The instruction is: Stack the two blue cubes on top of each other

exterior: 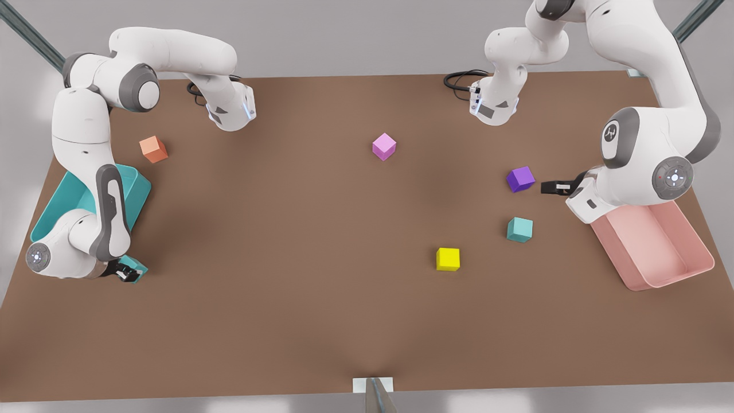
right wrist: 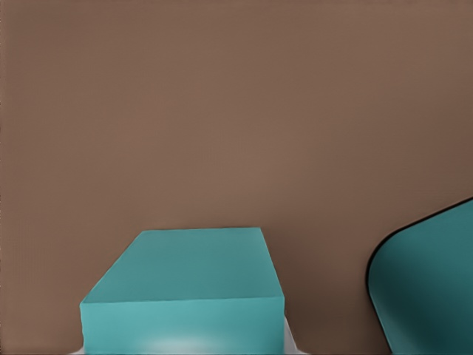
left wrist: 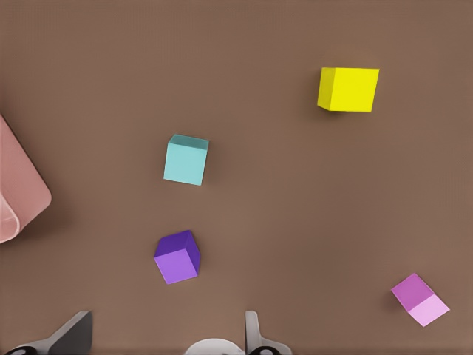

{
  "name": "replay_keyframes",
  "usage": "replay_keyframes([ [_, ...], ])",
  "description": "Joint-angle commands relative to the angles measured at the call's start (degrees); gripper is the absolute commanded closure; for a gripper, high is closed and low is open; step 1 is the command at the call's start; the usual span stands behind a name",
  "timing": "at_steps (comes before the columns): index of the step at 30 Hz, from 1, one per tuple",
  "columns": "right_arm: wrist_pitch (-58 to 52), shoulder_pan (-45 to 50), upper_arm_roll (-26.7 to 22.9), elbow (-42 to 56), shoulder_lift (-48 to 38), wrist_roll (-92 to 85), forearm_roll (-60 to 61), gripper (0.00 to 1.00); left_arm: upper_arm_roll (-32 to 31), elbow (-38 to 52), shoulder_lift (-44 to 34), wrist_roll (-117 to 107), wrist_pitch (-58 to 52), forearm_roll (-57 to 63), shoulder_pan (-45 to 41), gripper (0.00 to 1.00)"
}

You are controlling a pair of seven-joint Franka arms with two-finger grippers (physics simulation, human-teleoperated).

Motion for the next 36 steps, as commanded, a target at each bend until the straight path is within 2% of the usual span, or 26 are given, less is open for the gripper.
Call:
replay_keyframes([
  [1, -0.01, 0.0, 0.07, 0.13, -0.07, -0.57, 0.12, 0.21, -0.01, 0.02, -0.06, 0.0, -0.06, 0.0, 0.0, 0.0],
  [7, -0.45, 0.35, 0.33, 0.22, -0.16, -0.21, 0.2, 0.22, -0.01, 0.02, -0.06, -0.09, -0.06, 0.0, 0.0, 0.0],
  [10, -0.8, 0.35, 0.51, 0.22, -0.24, -0.74, 0.12, 0.27, -0.01, 0.02, -0.06, -0.09, -0.06, 0.0, -0.09, 0.0],
  [13, -0.98, 0.53, 0.6, 0.22, -0.51, -0.57, 0.12, 0.28, -0.01, 0.02, -0.06, -0.09, -0.06, 0.0, -0.09, 0.0],
  [17, -5.46, 3.34, 0.69, 1.01, -2.26, -0.3, 1.26, 0.28, -0.01, 0.02, -0.06, -0.09, -0.06, 0.0, -0.17, 0.0],
  [21, -8.18, 12.04, 0.69, 1.1, -3.85, 2.51, 6.18, 0.28, 0.08, 0.02, 0.55, -2.37, 1.96, 0.62, 0.0, 0.0],
  [23, -8.8, 17.84, 0.69, 2.5, -3.76, 6.73, 7.15, 0.28, 0.17, 0.02, 3.54, -2.63, 9.43, 1.06, 0.35, 0.0],
  [26, -8.8, 28.21, 0.69, 4.87, -3.32, 16.74, 11.02, 0.27, 0.26, -15.26, 3.81, 0.97, 30.08, 2.11, 0.18, 0.0],
  [28, -8.8, 33.92, 0.69, 7.86, -2.44, 25.97, 10.93, 0.27, 0.17, -19.84, 3.98, 1.49, 38.08, 2.11, -0.09, 0.0],
  [31, -8.1, 43.24, 0.69, 11.46, -0.68, 40.47, 11.1, 0.27, 0.17, -24.14, 4.07, 8.44, 42.65, 2.11, 0.0, 0.0],
  [36, -6.87, 53.43, 0.69, 17.62, 3.01, 55.06, 10.93, 0.27, 0.17, -27.05, 5.04, 12.22, 43.27, 2.11, 0.18, 0.0],
])
